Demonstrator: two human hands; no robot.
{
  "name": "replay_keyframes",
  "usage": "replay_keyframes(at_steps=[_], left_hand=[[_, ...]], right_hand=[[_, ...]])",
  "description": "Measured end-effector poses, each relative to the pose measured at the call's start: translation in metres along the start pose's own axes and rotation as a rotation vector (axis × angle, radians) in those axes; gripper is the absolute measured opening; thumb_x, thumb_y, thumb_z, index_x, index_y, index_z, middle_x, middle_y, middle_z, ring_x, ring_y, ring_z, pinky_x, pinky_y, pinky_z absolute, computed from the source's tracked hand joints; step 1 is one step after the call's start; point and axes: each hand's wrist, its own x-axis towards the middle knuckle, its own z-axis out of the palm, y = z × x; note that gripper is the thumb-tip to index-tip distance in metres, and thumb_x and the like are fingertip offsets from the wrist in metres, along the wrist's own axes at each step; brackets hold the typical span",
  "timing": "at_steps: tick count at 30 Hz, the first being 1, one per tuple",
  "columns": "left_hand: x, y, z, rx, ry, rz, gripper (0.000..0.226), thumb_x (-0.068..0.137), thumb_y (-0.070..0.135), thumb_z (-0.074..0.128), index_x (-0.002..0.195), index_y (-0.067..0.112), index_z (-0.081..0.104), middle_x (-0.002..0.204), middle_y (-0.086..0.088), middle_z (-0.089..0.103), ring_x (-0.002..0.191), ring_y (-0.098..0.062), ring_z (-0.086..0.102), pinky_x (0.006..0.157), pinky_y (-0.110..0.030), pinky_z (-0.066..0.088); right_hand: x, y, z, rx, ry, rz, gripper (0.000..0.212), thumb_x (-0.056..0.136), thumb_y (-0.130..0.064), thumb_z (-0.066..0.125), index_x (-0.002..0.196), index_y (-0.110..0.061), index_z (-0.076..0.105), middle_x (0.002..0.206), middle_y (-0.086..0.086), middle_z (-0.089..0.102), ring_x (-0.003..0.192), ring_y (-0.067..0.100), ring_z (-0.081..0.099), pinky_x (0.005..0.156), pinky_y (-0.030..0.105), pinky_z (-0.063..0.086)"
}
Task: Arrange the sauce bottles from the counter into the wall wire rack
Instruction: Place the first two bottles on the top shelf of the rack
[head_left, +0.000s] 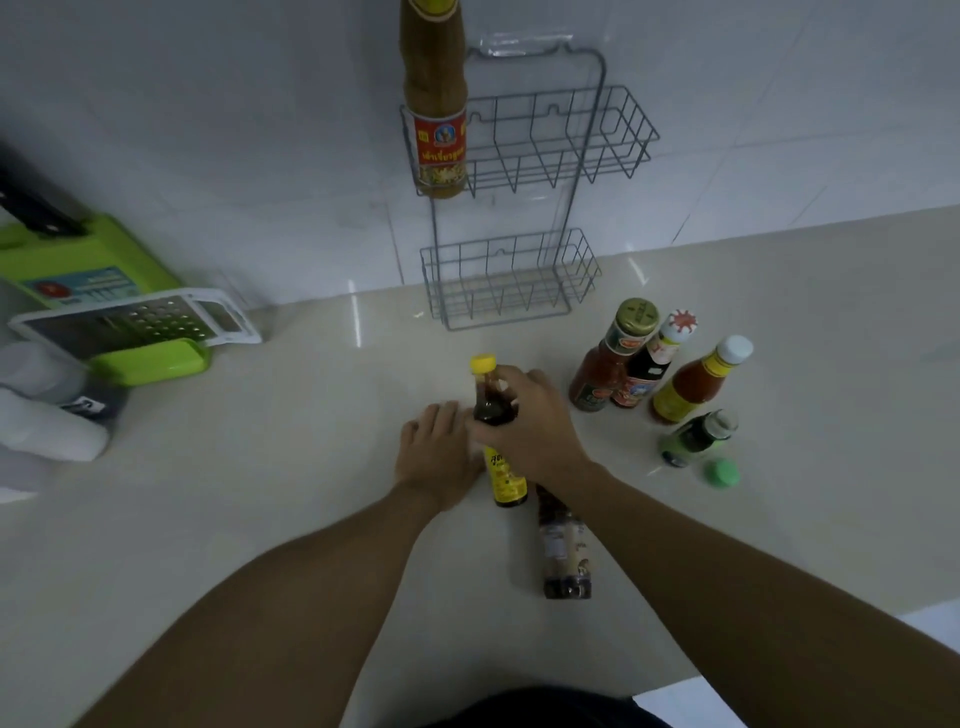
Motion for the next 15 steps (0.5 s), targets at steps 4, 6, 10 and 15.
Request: replay_keyframes(at_steps=[4, 6, 10, 15], left_hand=[[0.028, -0.011, -0.046, -0.25, 0.06, -0.108, 0.053, 0.095, 0.031, 0.049, 0.144, 0.014, 0.041, 0.14, -0.009, 0.045, 0.129, -0.029, 0.045, 0.103, -0.042, 0.041], [0.041, -0.017, -0.073, -0.42, 0.179, -0.136, 0.055, 0.093, 0.028, 0.053, 0.144, 0.012, 0.04, 0.138, -0.011, 0.046, 0.127, -0.03, 0.049, 0.103, -0.043, 0.043], [0.064, -0.017, -0.142, -0.647, 0.393, -0.093, 0.072, 0.094, 0.02, 0.058, 0.155, 0.014, 0.02, 0.151, -0.012, 0.032, 0.131, -0.029, 0.047, 0.108, -0.041, 0.042], [0.088, -0.011, -0.213, -0.772, 0.54, -0.026, 0.09, 0.092, 0.014, 0.063, 0.158, 0.015, 0.001, 0.161, -0.01, 0.013, 0.143, -0.027, 0.034, 0.114, -0.034, 0.034]], right_hand=[[0.038, -0.034, -0.034, 0.158, 0.147, -0.101, 0.046, 0.071, -0.038, 0.079, 0.112, -0.027, 0.062, 0.099, 0.002, 0.06, 0.09, 0.014, 0.057, 0.071, 0.022, 0.045], [0.058, -0.058, -0.054, 0.215, 0.259, -0.177, 0.049, 0.072, -0.039, 0.078, 0.117, -0.027, 0.061, 0.103, 0.002, 0.063, 0.097, 0.018, 0.062, 0.08, 0.033, 0.055], [0.093, -0.105, -0.1, 0.385, 0.479, -0.335, 0.051, 0.079, -0.028, 0.081, 0.122, -0.016, 0.057, 0.107, -0.003, 0.067, 0.096, 0.006, 0.066, 0.085, 0.022, 0.056], [0.133, -0.144, -0.142, 0.445, 0.624, -0.439, 0.063, 0.083, -0.033, 0.079, 0.133, -0.009, 0.051, 0.106, -0.003, 0.069, 0.089, -0.012, 0.063, 0.081, 0.009, 0.051]])
